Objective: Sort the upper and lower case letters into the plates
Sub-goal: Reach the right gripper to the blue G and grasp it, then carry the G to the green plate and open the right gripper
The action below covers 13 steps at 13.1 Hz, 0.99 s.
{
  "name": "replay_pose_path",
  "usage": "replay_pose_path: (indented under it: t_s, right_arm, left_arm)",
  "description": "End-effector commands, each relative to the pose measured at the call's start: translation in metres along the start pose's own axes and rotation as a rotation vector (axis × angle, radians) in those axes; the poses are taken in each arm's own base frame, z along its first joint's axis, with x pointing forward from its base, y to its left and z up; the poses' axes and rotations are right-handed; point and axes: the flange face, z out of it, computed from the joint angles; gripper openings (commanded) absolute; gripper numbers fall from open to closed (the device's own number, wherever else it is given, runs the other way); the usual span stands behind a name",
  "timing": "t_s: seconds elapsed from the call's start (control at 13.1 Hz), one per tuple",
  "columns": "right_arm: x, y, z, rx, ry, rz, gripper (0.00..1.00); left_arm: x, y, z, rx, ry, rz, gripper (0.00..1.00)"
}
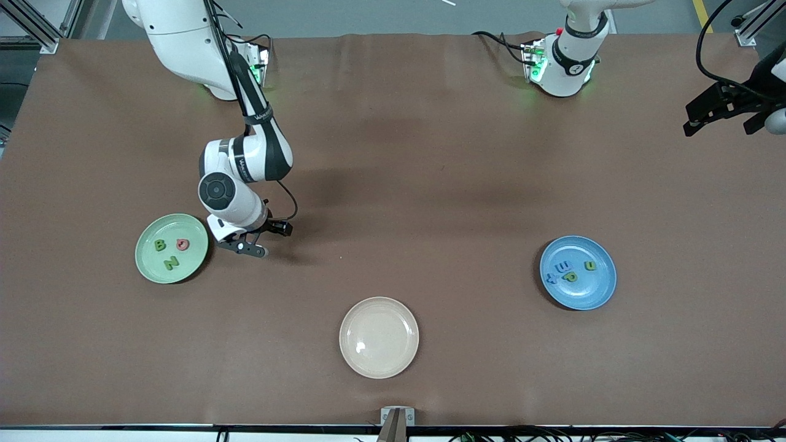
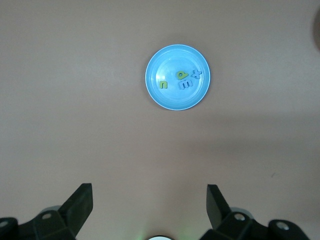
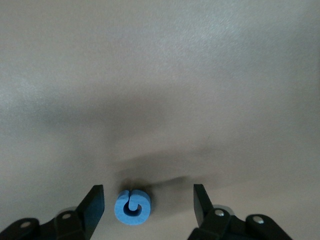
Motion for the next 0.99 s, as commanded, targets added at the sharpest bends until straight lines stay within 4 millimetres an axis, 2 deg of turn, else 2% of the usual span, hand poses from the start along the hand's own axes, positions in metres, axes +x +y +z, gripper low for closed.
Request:
replay_pose_path:
  t_s: [0.0, 0.31, 0.61, 0.92]
  right_arm:
    - [-0.007, -0.006, 0.005, 0.031, -0.012, 0.027, 0.74]
    - [-0.013, -0.013, 0.010, 0.025, -0.019, 0.012, 0.60]
    - [-0.016, -0.017, 0.014, 0.026, -0.023, 0.005, 0.38]
    - [-0.016, -0.019, 0.013, 0.026, -0.024, 0.003, 0.23]
  left_arm:
    - [0.000, 0.003, -0.003, -0.016, 0.003, 0.002, 1.00]
    - [0.001, 0.004, -0.003, -0.017, 0.006, 0.004, 1.00]
    - [0.000, 0.004, -0.004, -0.016, 0.008, 0.004, 1.00]
    - [0.001, 0.004, -0.003, -0.017, 0.008, 0.004, 1.00]
